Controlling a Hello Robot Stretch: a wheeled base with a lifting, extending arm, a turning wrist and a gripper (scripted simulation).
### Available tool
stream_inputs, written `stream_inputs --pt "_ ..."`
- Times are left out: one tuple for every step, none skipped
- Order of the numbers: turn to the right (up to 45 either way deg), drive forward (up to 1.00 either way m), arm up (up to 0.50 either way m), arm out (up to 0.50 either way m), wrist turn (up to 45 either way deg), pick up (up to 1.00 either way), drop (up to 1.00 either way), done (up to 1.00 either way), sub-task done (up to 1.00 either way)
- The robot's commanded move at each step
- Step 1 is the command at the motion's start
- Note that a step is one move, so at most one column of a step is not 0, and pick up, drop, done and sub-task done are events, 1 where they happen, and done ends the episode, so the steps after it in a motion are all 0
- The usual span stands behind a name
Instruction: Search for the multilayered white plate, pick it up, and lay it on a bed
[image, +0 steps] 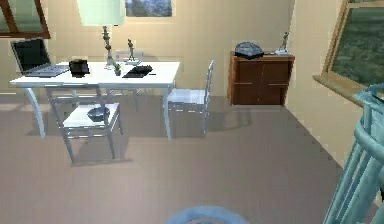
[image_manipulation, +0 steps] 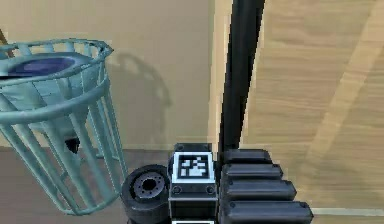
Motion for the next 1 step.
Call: stream_inputs --pt "-45.0 0.0 0.0 0.0 0.0 0.0 0.0 0.0 0.0"
